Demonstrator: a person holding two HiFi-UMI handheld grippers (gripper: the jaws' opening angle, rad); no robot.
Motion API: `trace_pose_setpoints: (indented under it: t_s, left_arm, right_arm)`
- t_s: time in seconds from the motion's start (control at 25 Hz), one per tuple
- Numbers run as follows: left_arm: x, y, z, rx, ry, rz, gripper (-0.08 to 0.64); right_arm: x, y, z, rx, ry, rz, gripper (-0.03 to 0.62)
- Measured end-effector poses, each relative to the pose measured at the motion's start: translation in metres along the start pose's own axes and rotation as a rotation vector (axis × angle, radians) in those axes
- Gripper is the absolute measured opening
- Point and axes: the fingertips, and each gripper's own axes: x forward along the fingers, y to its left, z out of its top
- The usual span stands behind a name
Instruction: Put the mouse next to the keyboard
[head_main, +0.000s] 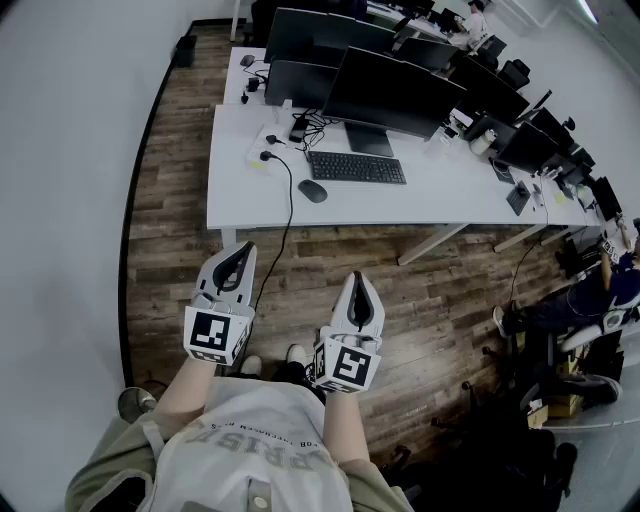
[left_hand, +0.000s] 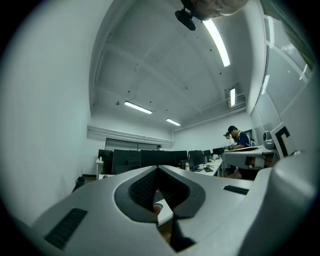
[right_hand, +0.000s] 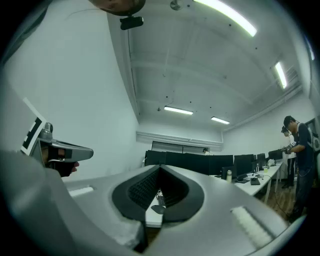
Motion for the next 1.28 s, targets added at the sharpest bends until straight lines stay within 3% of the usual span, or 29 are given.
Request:
trace_pose_setpoints:
  t_s: [0.6, 0.84, 0.88, 0.96, 1.0, 1.04, 1.12, 1.28]
  left_arm:
    - [0.013, -0.005, 0.005, -0.004, 0.0, 0.002, 0.009]
    - [0.024, -0.002, -0.006, -0.029, 0.036, 0.029, 0.009]
    - [0.026, -0.001, -0.008, -0.029, 0.041, 0.042, 0.009]
    - [0.032, 0.001, -0.014, -0.032, 0.05, 0.054, 0.019]
    - [0.036, 0.0, -0.018, -0.041, 0.056, 0.051, 0.121]
    - [0.04, 0.0, -0.021, -0.053, 0.064, 0.048, 0.213]
    - [0.048, -0.002, -0.025, -0.071, 0.076, 0.054, 0.312]
    - [0.065, -0.009, -0.03, -0.084, 0.099, 0.093, 0.364]
  right_arm:
    - [0.009, -0.007, 0.003, -0.012, 0.003, 0.018, -0.002]
    - [0.022, -0.021, -0.007, 0.087, 0.007, 0.075, 0.0]
    - [0.026, -0.023, -0.01, 0.106, 0.01, 0.098, 0.027]
    - [0.033, -0.026, -0.017, 0.14, 0.018, 0.149, 0.205]
    - [0.037, -0.029, -0.02, 0.147, 0.022, 0.17, 0.296]
    - [0.041, -0.032, -0.023, 0.146, 0.025, 0.187, 0.308]
    - [0.048, -0.039, -0.029, 0.145, 0.033, 0.216, 0.345]
    - [0.066, -0.054, -0.04, 0.153, 0.051, 0.28, 0.35]
